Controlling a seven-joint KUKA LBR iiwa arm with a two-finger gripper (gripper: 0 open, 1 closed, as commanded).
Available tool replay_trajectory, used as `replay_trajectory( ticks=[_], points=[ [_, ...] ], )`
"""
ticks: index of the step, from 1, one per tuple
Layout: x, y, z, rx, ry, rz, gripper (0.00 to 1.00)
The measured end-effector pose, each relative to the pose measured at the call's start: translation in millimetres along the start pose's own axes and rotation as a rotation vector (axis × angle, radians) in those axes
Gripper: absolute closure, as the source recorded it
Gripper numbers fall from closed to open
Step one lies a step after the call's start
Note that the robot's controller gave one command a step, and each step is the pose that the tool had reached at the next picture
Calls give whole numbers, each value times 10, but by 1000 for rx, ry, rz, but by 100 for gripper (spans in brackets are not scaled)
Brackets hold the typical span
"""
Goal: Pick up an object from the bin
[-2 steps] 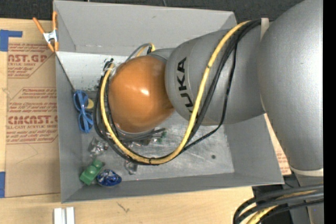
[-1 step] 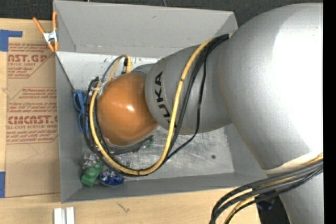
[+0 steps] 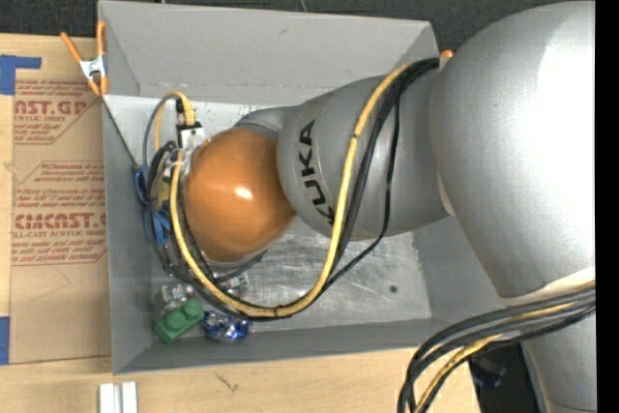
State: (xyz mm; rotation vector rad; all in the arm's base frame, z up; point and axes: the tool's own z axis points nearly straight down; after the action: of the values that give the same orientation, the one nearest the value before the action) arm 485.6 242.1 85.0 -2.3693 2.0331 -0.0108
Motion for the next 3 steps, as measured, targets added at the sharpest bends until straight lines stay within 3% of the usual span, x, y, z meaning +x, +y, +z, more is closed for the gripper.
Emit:
replay_trajectory(
  ticks=[1, 2, 3],
  points=[
    [1210, 135, 11, -15, 7, -116, 0],
    [1590, 300, -231, -20, 6, -119, 0],
    [1914, 305, 115, -16, -2, -149, 0]
  ],
)
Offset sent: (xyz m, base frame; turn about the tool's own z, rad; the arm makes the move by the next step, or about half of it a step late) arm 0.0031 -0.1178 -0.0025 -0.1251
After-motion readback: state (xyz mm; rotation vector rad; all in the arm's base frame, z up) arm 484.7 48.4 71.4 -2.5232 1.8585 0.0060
